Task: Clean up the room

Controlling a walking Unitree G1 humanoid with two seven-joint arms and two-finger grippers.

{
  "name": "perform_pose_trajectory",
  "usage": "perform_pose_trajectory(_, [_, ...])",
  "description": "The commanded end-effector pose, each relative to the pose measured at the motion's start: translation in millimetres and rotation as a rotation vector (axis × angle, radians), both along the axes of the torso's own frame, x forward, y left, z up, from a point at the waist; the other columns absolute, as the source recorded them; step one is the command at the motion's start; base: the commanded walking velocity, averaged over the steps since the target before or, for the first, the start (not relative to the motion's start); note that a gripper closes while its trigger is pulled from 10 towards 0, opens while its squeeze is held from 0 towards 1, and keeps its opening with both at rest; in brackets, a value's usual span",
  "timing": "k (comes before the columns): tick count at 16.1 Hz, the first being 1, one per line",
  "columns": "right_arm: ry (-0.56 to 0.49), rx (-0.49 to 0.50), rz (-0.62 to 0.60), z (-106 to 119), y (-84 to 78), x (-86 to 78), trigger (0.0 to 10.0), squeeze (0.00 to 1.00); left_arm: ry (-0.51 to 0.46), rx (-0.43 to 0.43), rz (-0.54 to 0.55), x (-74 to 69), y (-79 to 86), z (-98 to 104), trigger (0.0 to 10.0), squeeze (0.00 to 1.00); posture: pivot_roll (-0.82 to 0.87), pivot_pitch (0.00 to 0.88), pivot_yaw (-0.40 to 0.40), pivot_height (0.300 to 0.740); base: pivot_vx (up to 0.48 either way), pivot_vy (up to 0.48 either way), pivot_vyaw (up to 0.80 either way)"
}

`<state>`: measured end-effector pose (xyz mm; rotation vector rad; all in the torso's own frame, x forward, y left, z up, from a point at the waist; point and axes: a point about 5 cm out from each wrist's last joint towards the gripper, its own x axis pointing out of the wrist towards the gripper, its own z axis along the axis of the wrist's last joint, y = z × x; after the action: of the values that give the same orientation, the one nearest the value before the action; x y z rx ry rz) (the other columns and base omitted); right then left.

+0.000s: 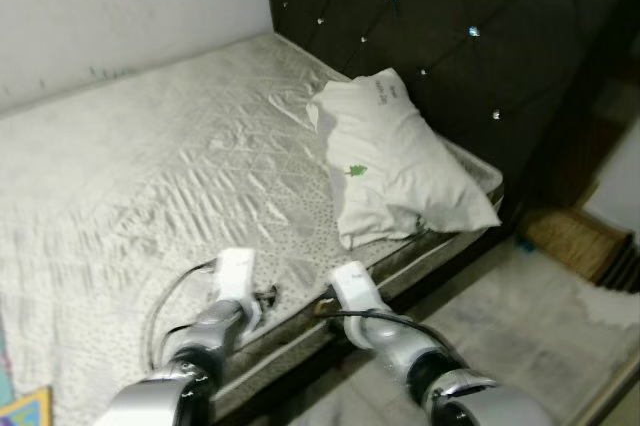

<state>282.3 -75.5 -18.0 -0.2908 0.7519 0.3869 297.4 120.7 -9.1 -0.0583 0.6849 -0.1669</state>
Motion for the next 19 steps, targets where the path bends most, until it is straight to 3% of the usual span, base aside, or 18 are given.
perform_pose_trajectory(1, [-0.012, 0.010, 0.034, 2.9, 8.4, 1.0, 10.0, 0.00, 0.010, 0.018, 0.002, -2.1, 3.9, -2.3, 10.0, 0.00, -0.08, 0.000, 0.025, 0.740, 0.000, 0.000, 0.80])
perform_pose_trajectory(19, [-0.007, 0.012, 0.031, 2.7, 8.3, 0.8, 10.0, 0.00, 0.013, -0.005, 0.008, -1.5, 2.1, -1.7, 10.0, 0.00, -0.08, 0.000, 0.022, 0.740, 0.000, 0.000, 0.79])
